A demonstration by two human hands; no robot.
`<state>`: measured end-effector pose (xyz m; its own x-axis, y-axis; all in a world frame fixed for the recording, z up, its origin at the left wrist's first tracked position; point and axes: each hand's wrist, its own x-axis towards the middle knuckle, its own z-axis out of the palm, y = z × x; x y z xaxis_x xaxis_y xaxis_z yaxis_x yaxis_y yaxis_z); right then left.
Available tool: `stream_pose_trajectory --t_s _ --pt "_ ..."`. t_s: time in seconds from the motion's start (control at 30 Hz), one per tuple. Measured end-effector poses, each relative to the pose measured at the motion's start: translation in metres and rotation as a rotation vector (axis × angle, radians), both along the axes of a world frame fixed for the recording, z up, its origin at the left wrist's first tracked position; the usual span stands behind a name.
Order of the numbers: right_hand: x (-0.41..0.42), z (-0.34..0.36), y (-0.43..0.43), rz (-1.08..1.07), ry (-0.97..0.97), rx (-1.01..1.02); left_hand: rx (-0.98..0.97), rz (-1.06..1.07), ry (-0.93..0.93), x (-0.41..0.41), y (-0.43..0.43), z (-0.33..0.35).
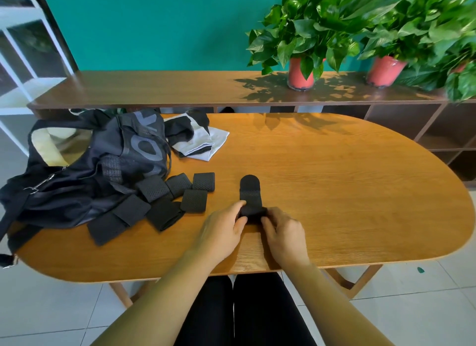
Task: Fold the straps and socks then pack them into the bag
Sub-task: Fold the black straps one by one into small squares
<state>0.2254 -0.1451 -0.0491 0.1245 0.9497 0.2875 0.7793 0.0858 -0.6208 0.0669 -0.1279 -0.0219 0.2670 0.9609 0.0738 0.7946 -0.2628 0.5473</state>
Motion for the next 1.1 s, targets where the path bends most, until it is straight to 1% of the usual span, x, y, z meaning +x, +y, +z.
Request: stream_pose_trajectory --t_s 0.1,0.2,0.33,0.5,0.7,0.93,1.03,1.1 --pt "-0.009 -0.002 0.002 -0.089 -0.024 0.027 0.038 0.150 -0.033 0.007 0.002 -0.006" --pt "-0.017 -0.001 0.001 -0.152 -0.050 0.062 0.052 0.214 -0.029 0.013 0.005 -0.008" --pt "-0.025 -0.002 0.002 -0.220 -0.100 0.130 0.073 0.201 0.059 0.019 0.010 -0.003" --pt "-0.028 -0.004 0.007 -0.235 -0.158 0.163 0.055 0.209 0.153 0.023 0.016 0.002" --pt "-0.028 -0.006 0.007 -0.267 -0.272 0.199 0.061 0.195 0.204 0.023 0.017 0.003" --pt "-0.027 -0.008 0.007 -0.222 -0.334 0.133 0.109 0.108 0.199 0.022 0.019 -0.002" --pt "-0.026 -0.012 0.008 -0.117 -0.446 0.152 0.120 0.074 0.235 0.021 0.020 -0.005" --pt "-0.025 -0.011 0.010 -0.061 -0.475 0.140 0.117 0.062 0.267 0.020 0.019 -0.007"
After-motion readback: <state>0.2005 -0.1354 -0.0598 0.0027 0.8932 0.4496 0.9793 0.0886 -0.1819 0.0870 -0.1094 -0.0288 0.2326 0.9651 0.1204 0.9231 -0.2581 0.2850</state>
